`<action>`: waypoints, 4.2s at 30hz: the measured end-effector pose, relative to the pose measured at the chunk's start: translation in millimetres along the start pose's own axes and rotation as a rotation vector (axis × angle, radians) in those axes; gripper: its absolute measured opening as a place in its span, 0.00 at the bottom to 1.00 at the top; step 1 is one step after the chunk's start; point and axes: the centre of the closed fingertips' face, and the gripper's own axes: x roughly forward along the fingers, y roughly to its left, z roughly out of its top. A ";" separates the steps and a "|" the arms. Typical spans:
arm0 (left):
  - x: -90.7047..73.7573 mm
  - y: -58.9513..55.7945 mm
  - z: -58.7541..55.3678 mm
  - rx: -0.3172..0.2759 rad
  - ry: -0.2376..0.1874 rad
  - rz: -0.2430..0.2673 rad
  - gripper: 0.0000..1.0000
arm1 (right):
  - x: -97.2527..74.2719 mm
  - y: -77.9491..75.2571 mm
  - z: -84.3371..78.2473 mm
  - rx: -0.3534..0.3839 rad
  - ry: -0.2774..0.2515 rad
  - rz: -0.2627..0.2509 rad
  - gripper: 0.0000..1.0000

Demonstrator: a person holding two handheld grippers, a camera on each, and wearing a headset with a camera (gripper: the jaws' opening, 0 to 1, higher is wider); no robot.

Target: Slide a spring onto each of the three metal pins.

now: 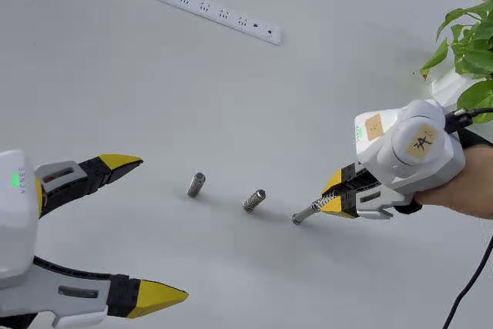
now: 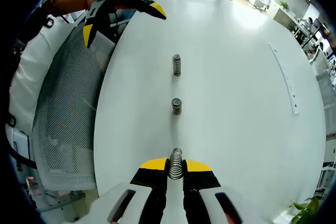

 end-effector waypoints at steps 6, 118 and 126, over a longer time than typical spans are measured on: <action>0.8 -0.6 -0.2 -0.004 0.000 -0.002 0.93 | 2.7 -0.2 -1.3 -0.002 0.004 0.005 0.07; -2.0 0.8 -6.4 0.032 0.053 -0.032 0.94 | -13.8 2.5 -3.0 0.288 -0.269 -0.158 0.34; -8.2 10.0 -7.7 0.046 0.069 -0.020 0.99 | -35.2 26.9 -14.7 0.408 -0.427 -0.221 0.46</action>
